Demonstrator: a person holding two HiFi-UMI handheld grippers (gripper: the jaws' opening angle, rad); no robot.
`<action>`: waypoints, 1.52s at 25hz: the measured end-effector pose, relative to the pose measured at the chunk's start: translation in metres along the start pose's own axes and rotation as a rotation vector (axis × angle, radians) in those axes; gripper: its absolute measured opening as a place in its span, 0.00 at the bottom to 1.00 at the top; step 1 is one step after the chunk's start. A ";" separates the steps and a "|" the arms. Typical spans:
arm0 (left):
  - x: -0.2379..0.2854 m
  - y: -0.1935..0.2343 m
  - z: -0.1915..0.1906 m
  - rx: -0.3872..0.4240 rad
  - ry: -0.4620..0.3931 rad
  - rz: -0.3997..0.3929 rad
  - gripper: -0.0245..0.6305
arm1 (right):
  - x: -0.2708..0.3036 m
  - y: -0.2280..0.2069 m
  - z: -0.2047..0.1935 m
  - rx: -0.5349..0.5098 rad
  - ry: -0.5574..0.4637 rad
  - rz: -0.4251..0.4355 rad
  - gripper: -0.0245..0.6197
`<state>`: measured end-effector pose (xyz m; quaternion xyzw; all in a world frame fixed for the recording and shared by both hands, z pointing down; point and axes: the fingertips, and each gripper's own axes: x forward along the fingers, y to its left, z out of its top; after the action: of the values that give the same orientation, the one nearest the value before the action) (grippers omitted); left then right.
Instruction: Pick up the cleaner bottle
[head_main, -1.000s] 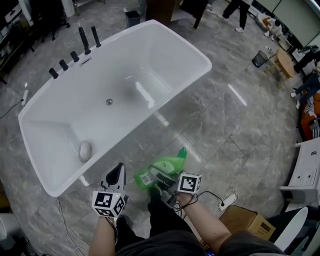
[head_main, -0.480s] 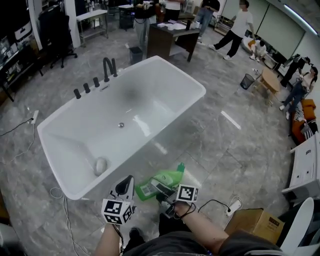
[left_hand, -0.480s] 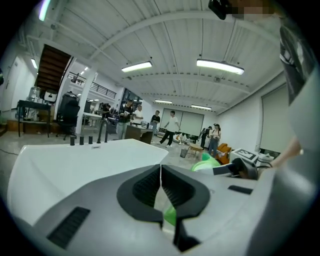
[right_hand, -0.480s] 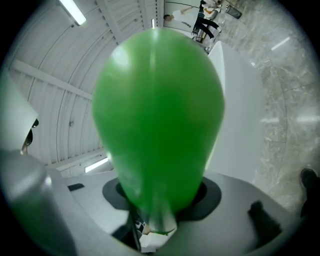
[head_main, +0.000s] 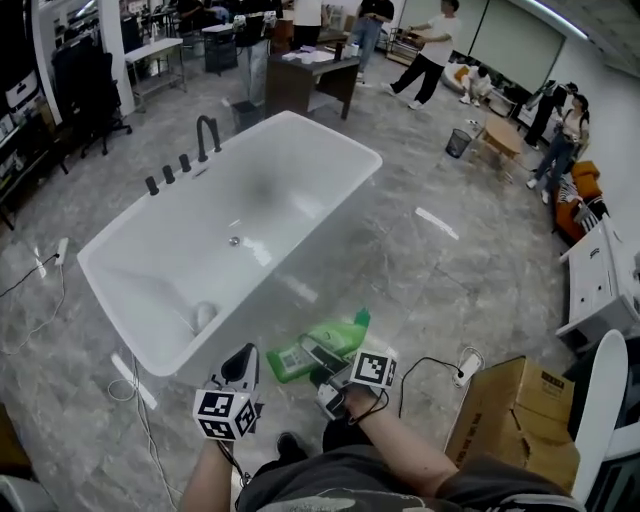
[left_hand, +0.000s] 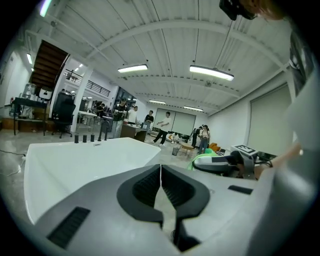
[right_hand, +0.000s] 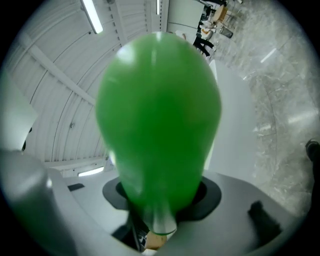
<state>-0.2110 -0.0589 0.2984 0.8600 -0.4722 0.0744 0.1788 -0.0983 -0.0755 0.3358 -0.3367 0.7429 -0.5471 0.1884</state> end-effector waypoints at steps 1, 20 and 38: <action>-0.008 -0.002 -0.005 -0.007 0.005 -0.012 0.06 | -0.008 0.003 -0.005 0.017 -0.034 -0.002 0.34; -0.032 -0.107 -0.048 0.049 0.067 -0.157 0.06 | -0.148 0.009 -0.028 0.136 -0.222 -0.009 0.34; -0.117 -0.215 -0.092 0.070 0.072 -0.131 0.06 | -0.271 0.021 -0.090 0.150 -0.177 0.024 0.34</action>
<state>-0.0907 0.1728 0.2976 0.8915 -0.4053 0.1099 0.1700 0.0275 0.1808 0.3221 -0.3599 0.6843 -0.5668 0.2844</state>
